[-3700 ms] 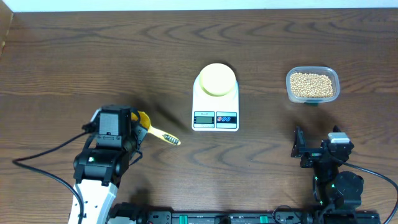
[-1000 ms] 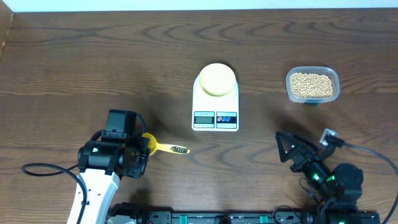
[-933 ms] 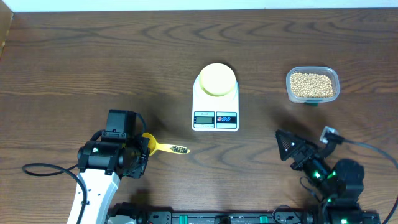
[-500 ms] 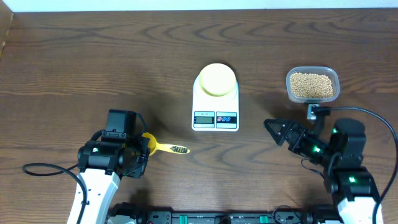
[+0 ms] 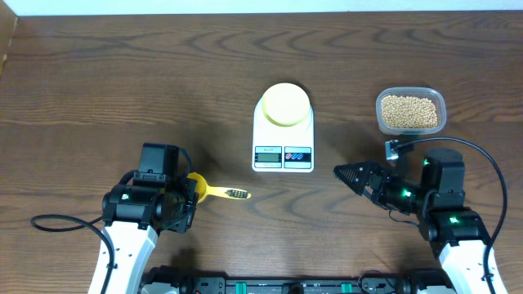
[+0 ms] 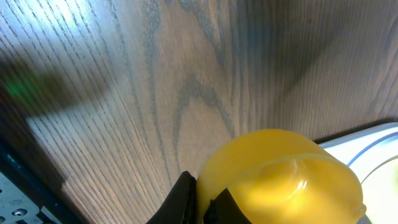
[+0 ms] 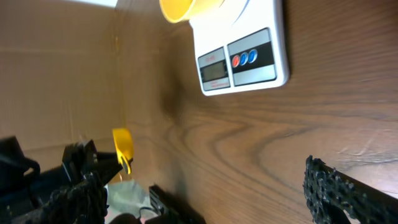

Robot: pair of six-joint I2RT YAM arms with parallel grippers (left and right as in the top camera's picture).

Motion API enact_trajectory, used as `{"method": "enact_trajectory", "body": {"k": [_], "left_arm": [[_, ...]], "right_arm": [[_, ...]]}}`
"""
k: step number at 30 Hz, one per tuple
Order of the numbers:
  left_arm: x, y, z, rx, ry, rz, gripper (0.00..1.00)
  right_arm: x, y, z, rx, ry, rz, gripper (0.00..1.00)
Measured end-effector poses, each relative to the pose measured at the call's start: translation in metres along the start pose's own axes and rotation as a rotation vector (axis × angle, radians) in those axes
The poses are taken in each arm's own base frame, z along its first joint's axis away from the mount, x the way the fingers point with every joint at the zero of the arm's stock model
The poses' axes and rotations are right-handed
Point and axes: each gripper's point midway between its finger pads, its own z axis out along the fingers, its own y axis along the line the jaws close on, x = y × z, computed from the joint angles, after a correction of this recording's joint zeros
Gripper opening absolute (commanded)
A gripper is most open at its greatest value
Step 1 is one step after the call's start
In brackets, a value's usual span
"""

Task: Scoop item into bowl and weigh 50g on scale
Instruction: 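Move the right gripper toward the scoop handle held by the left gripper, then grasp the scoop handle with the right gripper and release the left gripper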

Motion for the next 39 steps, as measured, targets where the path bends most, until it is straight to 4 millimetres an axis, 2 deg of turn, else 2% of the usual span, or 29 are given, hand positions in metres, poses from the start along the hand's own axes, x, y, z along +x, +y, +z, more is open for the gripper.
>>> {"method": "enact_trajectory", "body": {"k": [4, 10, 19, 23, 26, 28, 30, 35, 39], "left_arm": [[0.0, -0.001, 0.0, 0.003, 0.002, 0.0, 0.07], [0.001, -0.001, 0.0, 0.005, 0.003, 0.0, 0.07], [0.013, -0.015, -0.001, 0.063, 0.062, 0.024, 0.07], [0.026, -0.016, 0.0, 0.065, 0.096, 0.069, 0.07], [0.034, -0.018, 0.0, 0.074, 0.109, 0.103, 0.07], [0.037, -0.023, -0.001, 0.093, 0.113, 0.124, 0.07], [0.041, -0.027, -0.001, 0.112, 0.117, 0.143, 0.07], [0.049, -0.046, -0.002, 0.184, 0.125, 0.181, 0.07], [0.053, -0.046, 0.001, 0.169, 0.136, 0.151, 0.07]], "right_arm": [[0.01, 0.012, 0.007, -0.031, 0.04, -0.05, 0.99], [0.029, 0.043, 0.025, -0.093, 0.091, -0.15, 0.99], [0.053, 0.059, 0.046, -0.064, 0.091, -0.181, 0.99], [0.061, 0.072, 0.053, -0.097, 0.094, -0.223, 0.99], [0.066, 0.08, 0.061, -0.121, 0.099, -0.251, 0.94], [0.067, 0.085, 0.068, -0.139, 0.103, -0.264, 0.85], [0.068, 0.085, 0.074, -0.144, 0.109, -0.267, 0.8], [0.067, 0.092, 0.09, -0.182, 0.104, -0.275, 0.78], [0.065, 0.104, 0.099, -0.235, 0.088, -0.302, 0.73]]}}
